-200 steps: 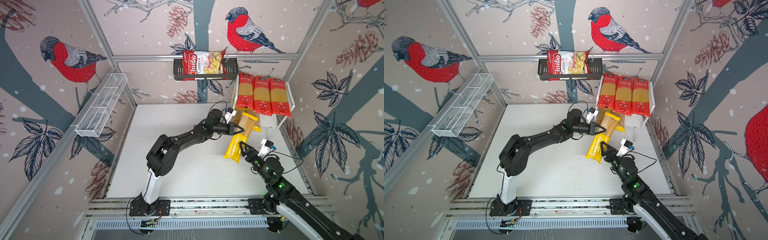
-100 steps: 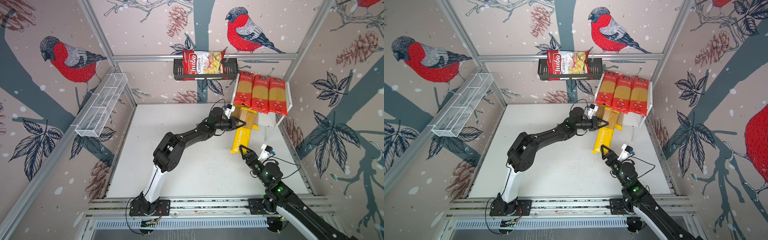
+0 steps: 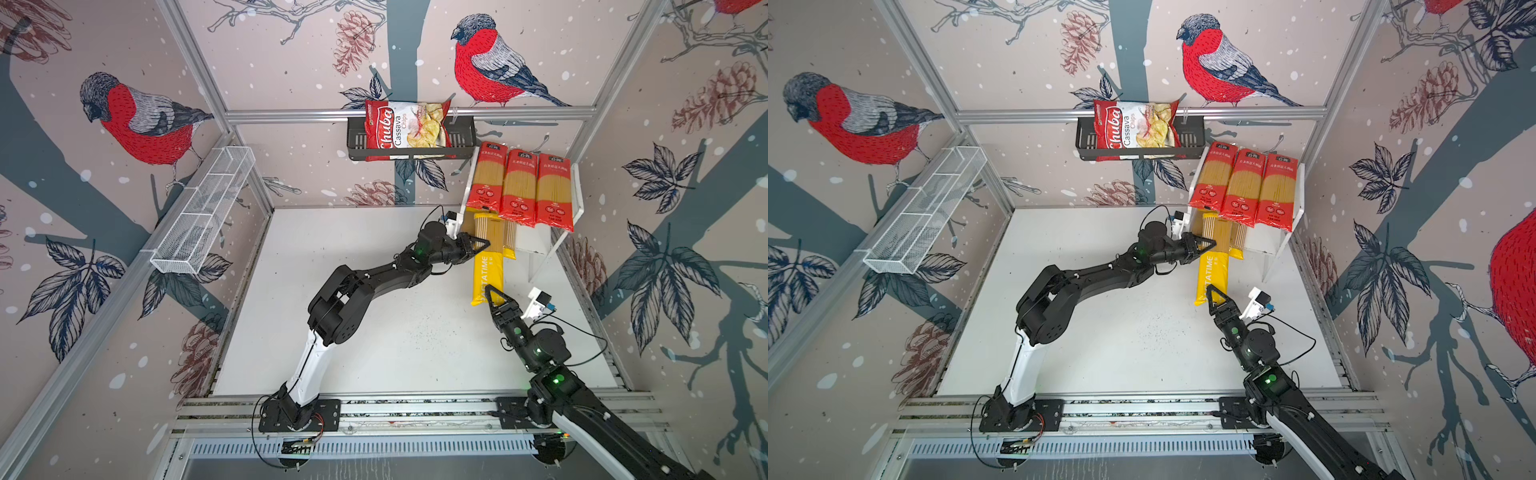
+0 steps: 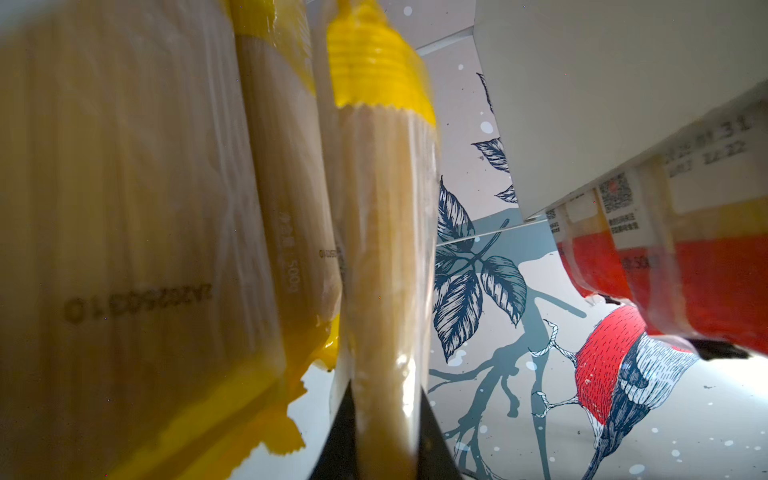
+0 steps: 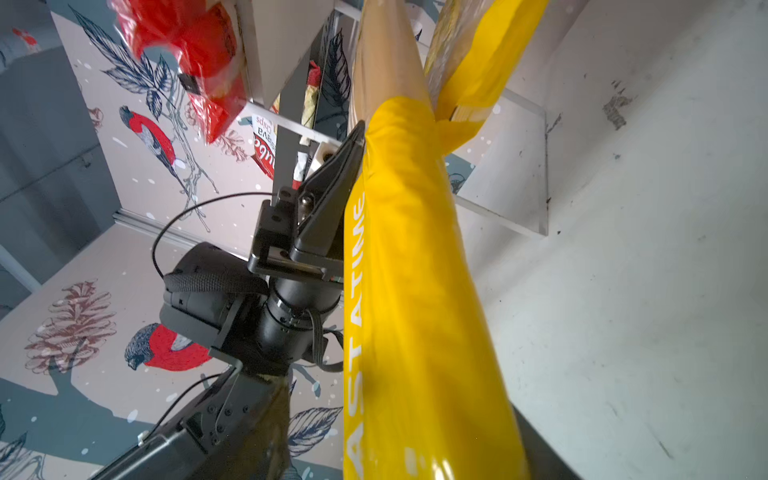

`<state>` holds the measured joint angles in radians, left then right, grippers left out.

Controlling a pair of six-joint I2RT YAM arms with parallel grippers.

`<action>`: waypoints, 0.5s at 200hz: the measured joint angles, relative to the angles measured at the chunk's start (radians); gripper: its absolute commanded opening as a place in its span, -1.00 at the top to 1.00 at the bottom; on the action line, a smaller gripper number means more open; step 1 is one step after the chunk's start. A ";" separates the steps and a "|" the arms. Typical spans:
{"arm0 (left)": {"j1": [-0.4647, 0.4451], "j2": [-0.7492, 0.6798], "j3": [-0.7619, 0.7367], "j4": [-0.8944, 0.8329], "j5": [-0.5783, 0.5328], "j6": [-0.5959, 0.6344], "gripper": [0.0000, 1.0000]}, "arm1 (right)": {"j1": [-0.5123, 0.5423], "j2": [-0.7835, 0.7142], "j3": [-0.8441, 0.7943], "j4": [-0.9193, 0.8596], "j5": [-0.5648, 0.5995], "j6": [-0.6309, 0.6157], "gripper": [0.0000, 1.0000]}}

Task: Place and organize the pasta boxes and bags onto the shelf
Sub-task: 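Lower the bag onto the shelf beside the other yellow bags with both grippers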

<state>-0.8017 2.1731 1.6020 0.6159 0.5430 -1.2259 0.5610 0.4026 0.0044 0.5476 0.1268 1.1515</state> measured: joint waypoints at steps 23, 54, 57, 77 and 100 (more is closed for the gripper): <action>-0.005 0.000 0.000 0.022 -0.015 -0.016 1.00 | -0.006 0.011 0.000 0.028 0.015 0.003 -0.27; -0.008 -0.001 -0.009 0.045 -0.021 -0.026 1.00 | -0.011 0.026 0.000 0.042 0.026 0.028 -0.41; -0.008 -0.001 -0.010 0.045 -0.023 -0.028 1.00 | -0.011 0.027 0.000 0.040 0.027 0.029 -0.42; -0.008 -0.003 -0.011 0.044 -0.025 -0.030 1.00 | -0.012 0.032 0.000 0.013 0.034 0.057 -0.47; -0.008 -0.010 -0.002 0.045 -0.029 -0.030 1.00 | -0.012 0.030 0.000 -0.003 0.044 0.084 -0.53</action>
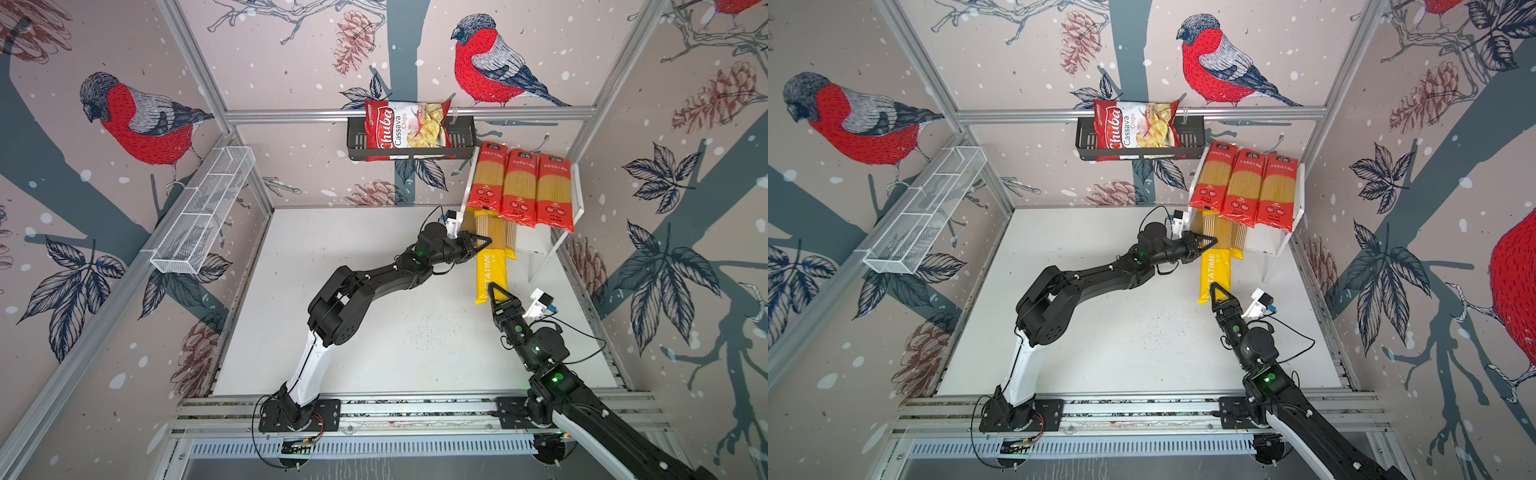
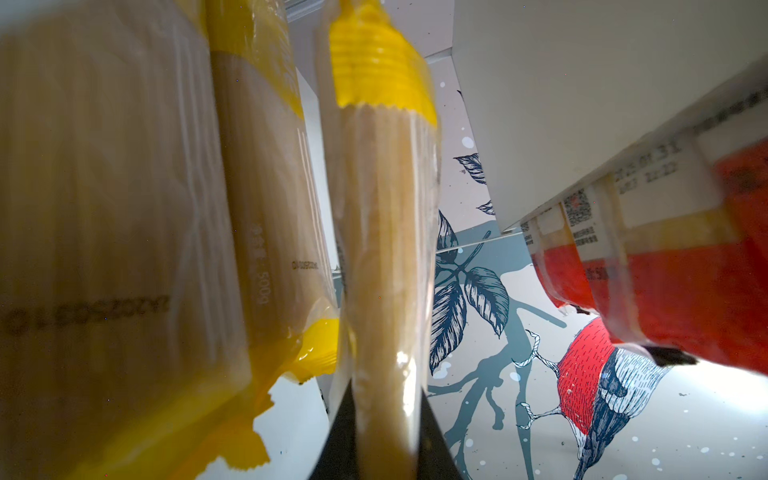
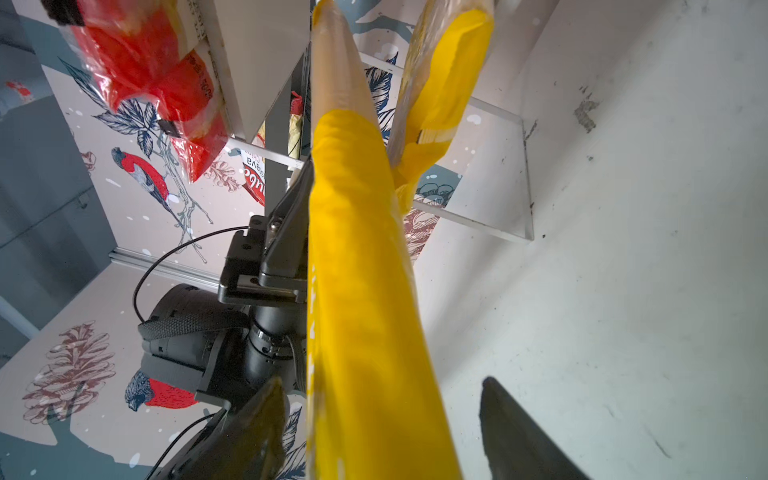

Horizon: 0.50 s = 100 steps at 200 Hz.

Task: Place and organize the pasta boxes and bags onto the shelf
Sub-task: 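Lower the bag onto the shelf beside the other yellow bags with both grippers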

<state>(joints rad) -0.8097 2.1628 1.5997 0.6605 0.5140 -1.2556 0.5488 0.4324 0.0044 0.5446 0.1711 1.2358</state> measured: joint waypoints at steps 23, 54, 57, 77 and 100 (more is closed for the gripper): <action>-0.001 -0.005 0.009 0.000 -0.012 0.000 1.00 | -0.003 0.000 0.000 -0.001 0.005 0.023 -0.54; -0.011 -0.018 -0.015 0.009 -0.026 -0.003 1.00 | -0.020 0.021 0.000 0.025 0.004 0.023 -0.50; -0.013 -0.019 -0.017 0.010 -0.026 -0.005 1.00 | -0.023 0.027 0.000 0.031 0.004 0.023 -0.49; -0.023 -0.019 -0.025 0.008 -0.025 -0.014 1.00 | -0.038 0.061 0.000 0.071 0.000 0.019 -0.41; -0.026 -0.019 -0.025 0.012 -0.027 -0.021 0.95 | -0.045 0.100 0.000 0.136 -0.006 0.014 -0.26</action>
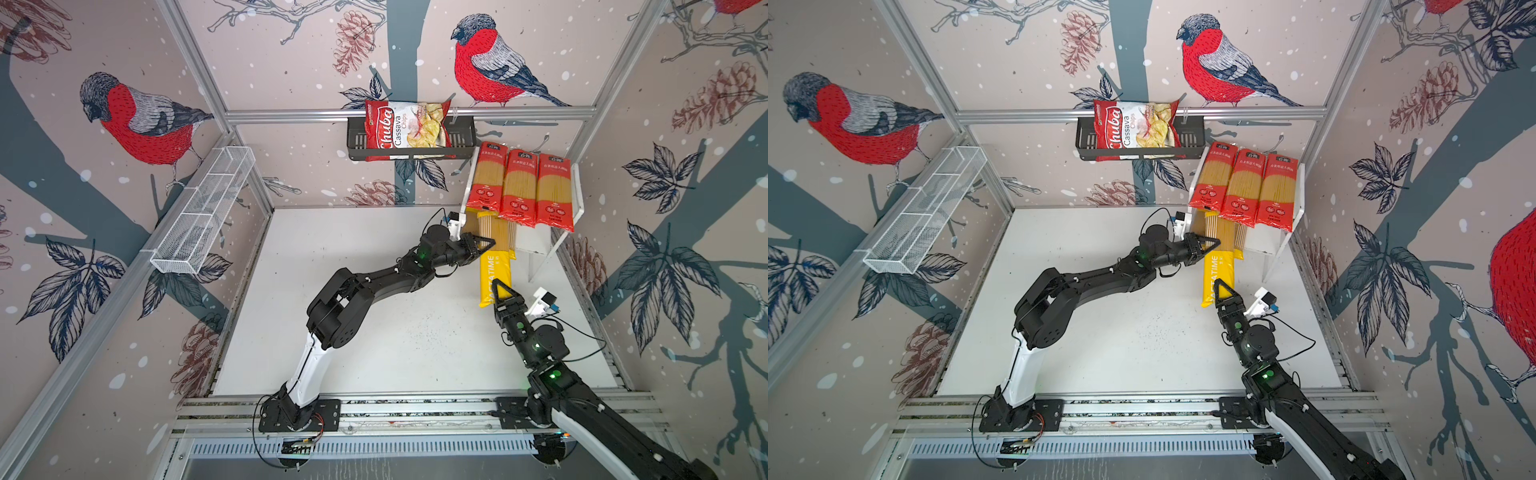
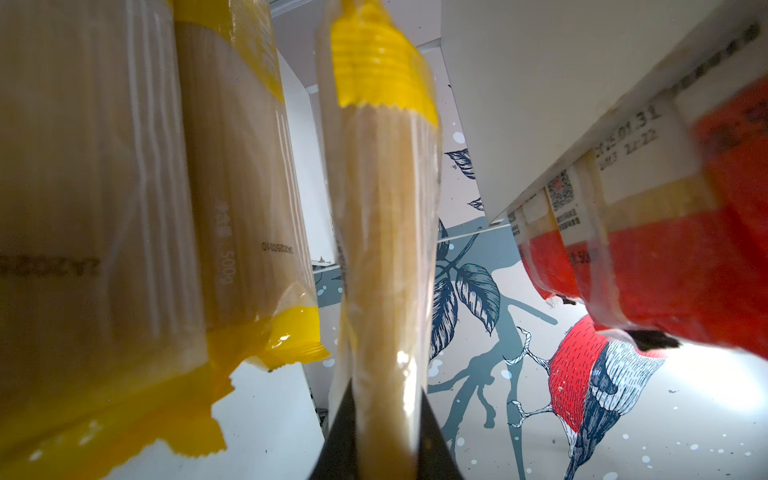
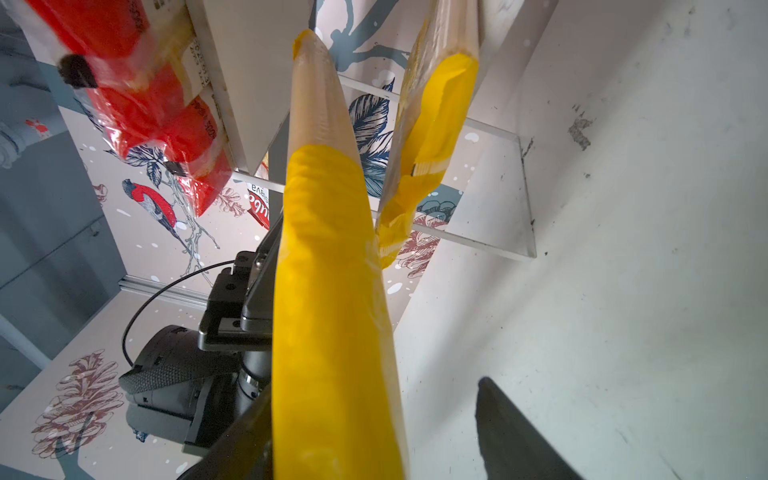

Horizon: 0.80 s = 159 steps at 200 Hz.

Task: Place and organize the pasta boxes and bags onto the shelf
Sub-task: 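Lower the bag onto the shelf beside the other yellow bags with both grippers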

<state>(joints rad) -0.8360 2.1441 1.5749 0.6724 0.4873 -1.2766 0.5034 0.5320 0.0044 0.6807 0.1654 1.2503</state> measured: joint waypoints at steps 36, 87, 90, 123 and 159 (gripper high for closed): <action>0.000 0.000 -0.002 0.002 -0.002 -0.005 0.73 | -0.002 0.033 0.000 0.083 -0.002 -0.017 0.19; 0.000 0.000 -0.002 0.002 -0.014 -0.005 0.21 | -0.005 0.009 0.000 0.109 0.004 -0.018 0.60; -0.001 0.000 -0.002 0.002 -0.014 -0.004 0.19 | -0.006 0.007 0.000 0.107 0.004 -0.018 0.62; -0.003 -0.019 -0.010 -0.005 -0.016 0.022 0.05 | -0.028 -0.013 0.001 0.087 -0.011 -0.024 0.72; -0.003 -0.062 -0.055 -0.004 -0.019 0.055 0.01 | -0.111 -0.007 0.039 0.043 -0.041 -0.030 0.79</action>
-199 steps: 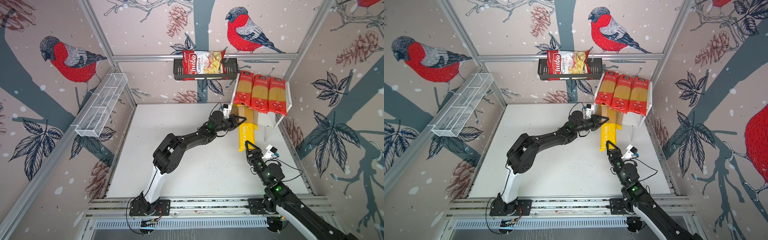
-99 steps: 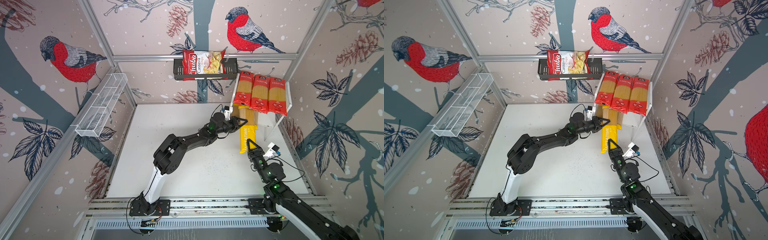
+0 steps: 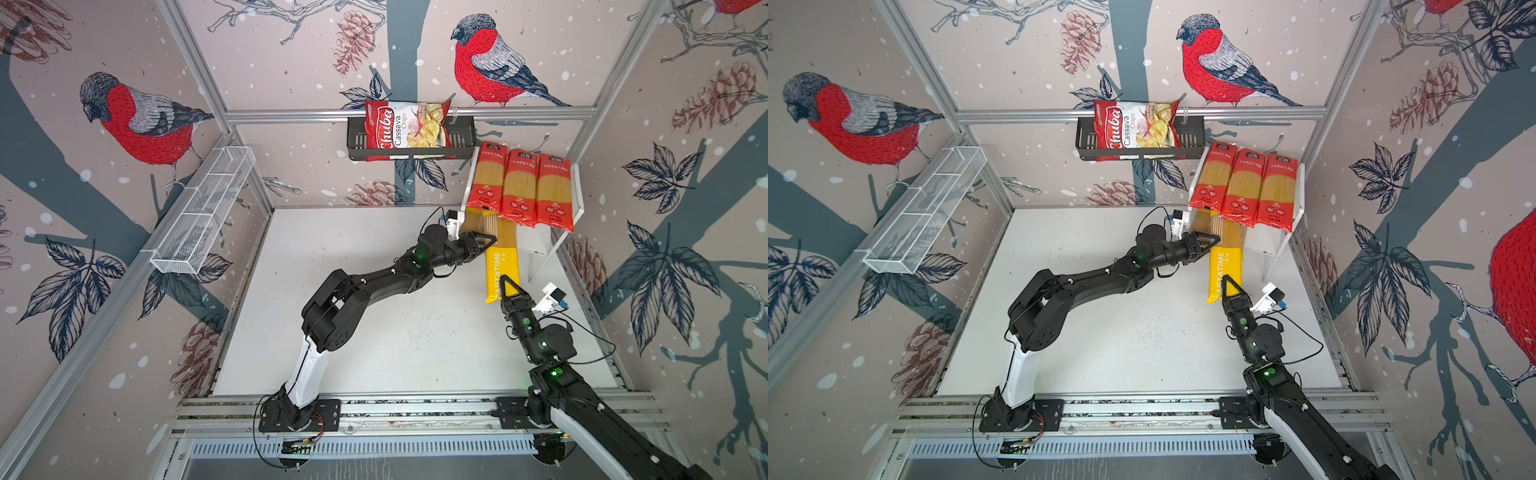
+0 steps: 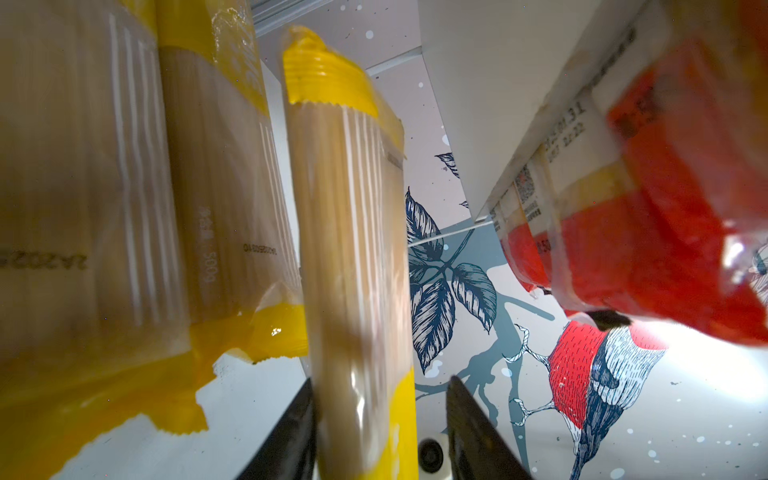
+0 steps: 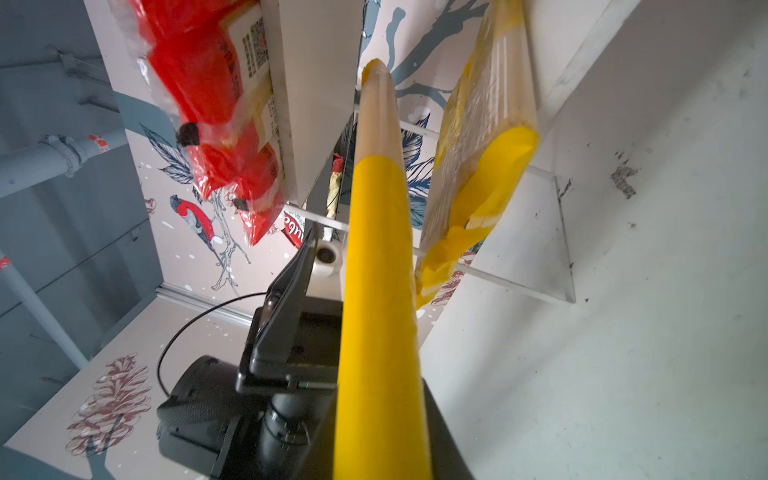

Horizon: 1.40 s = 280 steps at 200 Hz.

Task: Place and organize the pasta boxes and bags onto the shelf
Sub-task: 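Lower the bag onto the shelf beside the other yellow bags with both grippers, then open the left gripper and withdraw it while the right gripper presses the bag into place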

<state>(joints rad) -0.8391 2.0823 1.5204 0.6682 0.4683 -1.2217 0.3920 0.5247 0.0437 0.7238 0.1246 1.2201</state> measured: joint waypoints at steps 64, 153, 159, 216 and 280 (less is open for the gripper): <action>0.000 -0.109 -0.122 0.007 0.000 0.059 0.01 | -0.184 0.064 0.089 -0.112 -0.076 -0.018 0.85; 0.000 -0.360 -0.439 -0.037 -0.042 0.227 0.01 | -0.440 0.324 0.284 -0.119 -0.245 -0.054 0.82; 0.000 -0.376 -0.454 -0.044 -0.051 0.242 0.01 | -0.448 0.343 0.287 -0.120 -0.254 -0.055 0.81; 0.000 -0.431 -0.584 -0.078 -0.089 0.313 0.01 | -0.477 0.468 0.313 -0.091 -0.307 -0.070 0.58; 0.001 -0.431 -0.600 -0.075 -0.105 0.323 0.01 | -0.511 0.500 0.262 -0.041 -0.358 -0.080 0.11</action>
<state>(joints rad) -0.8379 1.6508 0.9203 0.5934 0.3630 -0.8989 -0.1188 1.0245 0.3054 0.6830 -0.2337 1.1400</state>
